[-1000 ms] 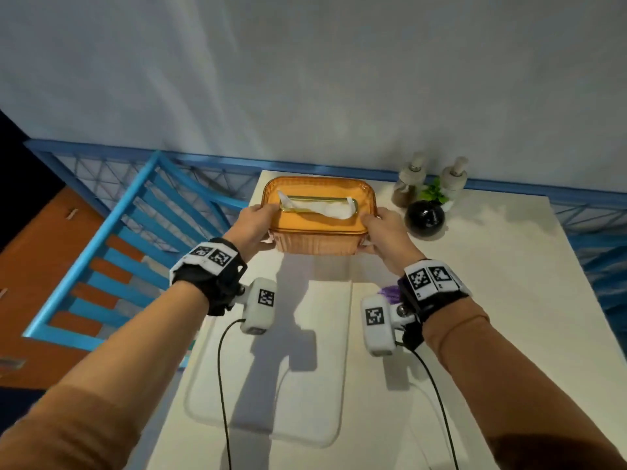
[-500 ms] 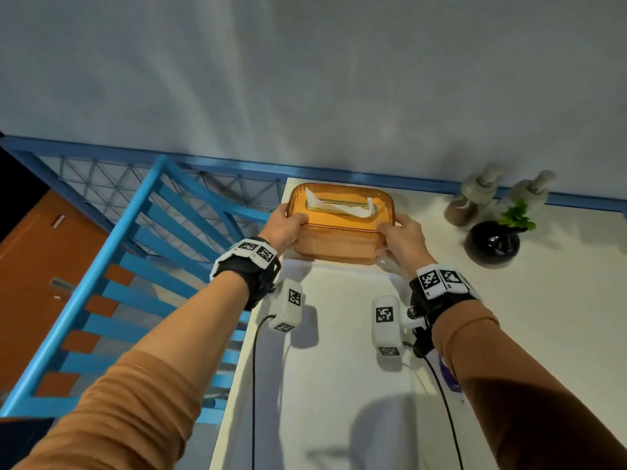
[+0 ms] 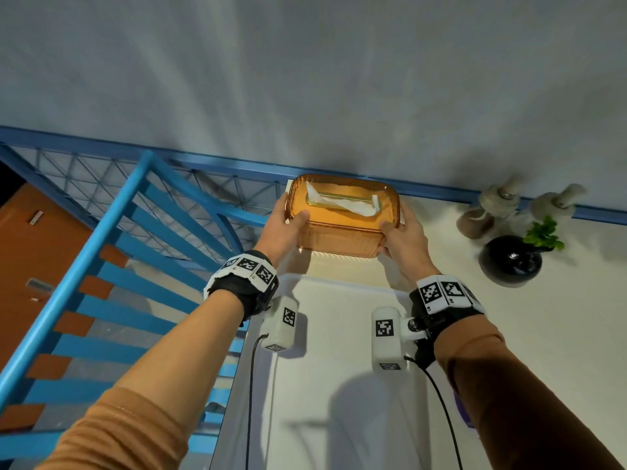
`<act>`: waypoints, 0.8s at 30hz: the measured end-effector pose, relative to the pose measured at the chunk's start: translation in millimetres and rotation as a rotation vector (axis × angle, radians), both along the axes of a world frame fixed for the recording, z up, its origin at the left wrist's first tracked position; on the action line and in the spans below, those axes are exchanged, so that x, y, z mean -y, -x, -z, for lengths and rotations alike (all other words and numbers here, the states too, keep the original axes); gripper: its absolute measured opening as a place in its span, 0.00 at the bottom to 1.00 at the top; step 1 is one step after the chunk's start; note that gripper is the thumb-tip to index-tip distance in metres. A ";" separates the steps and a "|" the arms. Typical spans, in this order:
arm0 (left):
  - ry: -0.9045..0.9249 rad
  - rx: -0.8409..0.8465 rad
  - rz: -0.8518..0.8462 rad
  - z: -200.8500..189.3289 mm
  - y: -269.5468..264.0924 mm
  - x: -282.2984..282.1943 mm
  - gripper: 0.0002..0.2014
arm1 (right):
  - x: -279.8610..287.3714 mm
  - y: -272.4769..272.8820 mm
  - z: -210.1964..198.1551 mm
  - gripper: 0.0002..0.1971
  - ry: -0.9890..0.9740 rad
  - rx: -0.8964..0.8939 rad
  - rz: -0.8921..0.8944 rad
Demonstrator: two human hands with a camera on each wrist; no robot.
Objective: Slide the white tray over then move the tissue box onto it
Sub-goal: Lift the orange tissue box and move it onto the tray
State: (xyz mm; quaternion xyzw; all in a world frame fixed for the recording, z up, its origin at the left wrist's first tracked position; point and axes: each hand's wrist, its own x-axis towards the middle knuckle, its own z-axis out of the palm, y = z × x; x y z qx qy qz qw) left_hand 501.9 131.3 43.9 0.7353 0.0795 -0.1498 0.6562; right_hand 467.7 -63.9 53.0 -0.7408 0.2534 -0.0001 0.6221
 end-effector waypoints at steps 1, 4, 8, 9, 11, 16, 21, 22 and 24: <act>0.007 0.021 -0.001 0.6 -1.7 -0.2 0.32 | -0.3 -3.4 0.1 0.23 0.001 0.002 0.003; 0.039 0.063 0.018 1.3 -9.8 0.9 0.34 | -0.1 -13.3 0.4 0.24 0.009 -0.002 0.015; -0.020 0.092 0.072 7.8 -28.5 2.6 0.32 | 2.1 -29.6 2.8 0.26 0.056 0.010 0.000; -0.017 0.092 0.079 10.1 -33.5 2.4 0.32 | 2.9 -33.8 3.9 0.25 0.063 0.016 -0.003; -0.006 0.093 0.074 10.6 -41.4 2.3 0.30 | 5.1 -41.9 5.5 0.21 0.078 0.023 -0.012; -0.013 0.075 0.063 10.1 -52.1 3.8 0.29 | 7.6 -52.7 5.0 0.14 0.112 0.012 -0.041; -0.015 0.066 0.073 15.7 -57.3 3.9 0.31 | 9.8 -58.1 7.8 0.16 0.123 0.011 -0.042; -0.028 0.058 0.080 15.6 -57.2 3.5 0.32 | 9.5 -58.7 6.9 0.17 0.132 0.008 -0.047; -0.057 0.060 0.096 15.3 -55.2 3.9 0.32 | 10.0 -58.4 8.4 0.18 0.155 0.003 -0.061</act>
